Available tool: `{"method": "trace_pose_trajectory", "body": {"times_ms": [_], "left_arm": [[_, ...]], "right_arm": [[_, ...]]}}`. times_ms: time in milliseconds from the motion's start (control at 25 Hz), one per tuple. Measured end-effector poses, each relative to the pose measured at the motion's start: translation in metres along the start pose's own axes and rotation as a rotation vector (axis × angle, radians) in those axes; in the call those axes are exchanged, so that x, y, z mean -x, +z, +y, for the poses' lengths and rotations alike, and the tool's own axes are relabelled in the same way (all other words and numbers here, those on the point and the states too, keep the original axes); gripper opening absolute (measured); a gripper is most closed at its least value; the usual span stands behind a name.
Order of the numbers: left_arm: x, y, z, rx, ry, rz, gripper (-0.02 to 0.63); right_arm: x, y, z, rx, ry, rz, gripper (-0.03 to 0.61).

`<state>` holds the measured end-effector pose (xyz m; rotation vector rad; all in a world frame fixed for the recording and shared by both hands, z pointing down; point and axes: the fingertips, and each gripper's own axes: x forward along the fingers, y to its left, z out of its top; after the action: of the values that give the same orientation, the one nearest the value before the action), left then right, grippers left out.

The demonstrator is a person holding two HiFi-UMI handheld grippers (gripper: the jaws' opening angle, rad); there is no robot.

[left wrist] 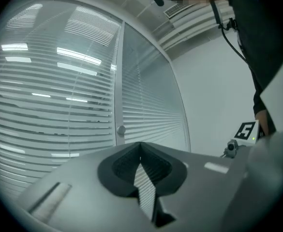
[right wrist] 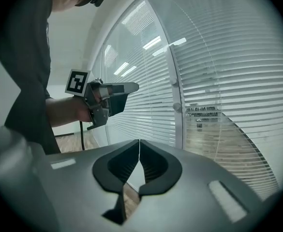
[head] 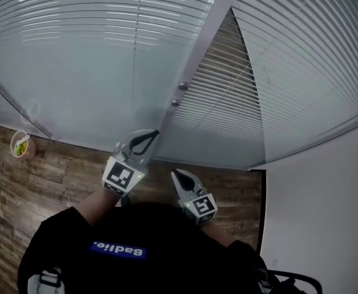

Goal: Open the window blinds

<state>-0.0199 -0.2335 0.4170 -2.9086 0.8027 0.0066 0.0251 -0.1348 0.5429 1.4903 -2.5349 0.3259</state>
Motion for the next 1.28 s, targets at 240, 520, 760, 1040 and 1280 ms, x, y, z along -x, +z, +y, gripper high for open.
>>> {"method": "trace_pose_trajectory", "body": {"times_ms": [240,520,760,1040,1280], "left_arm": [[-0.026,-0.004,0.013,0.004,0.079,-0.015,0.0],[-0.054,0.004,0.032,0.023,0.219,-0.009,0.124],[-0.08,-0.01,0.055,0.02,0.347,0.023,0.171],[-0.102,-0.008,0.073,0.031,0.434,0.024,0.19],[-0.114,-0.009,0.079,0.02,0.474,0.033,0.187]], "right_arm": [[-0.006,0.001,-0.028,0.04,0.034,-0.012,0.014],[0.012,0.006,-0.069,0.032,0.03,-0.042,0.018],[0.01,-0.013,-0.081,0.026,0.061,-0.02,0.023],[0.024,-0.008,-0.1,0.03,0.049,-0.014,0.025],[0.034,-0.015,-0.104,0.018,0.033,0.013,0.026]]}}
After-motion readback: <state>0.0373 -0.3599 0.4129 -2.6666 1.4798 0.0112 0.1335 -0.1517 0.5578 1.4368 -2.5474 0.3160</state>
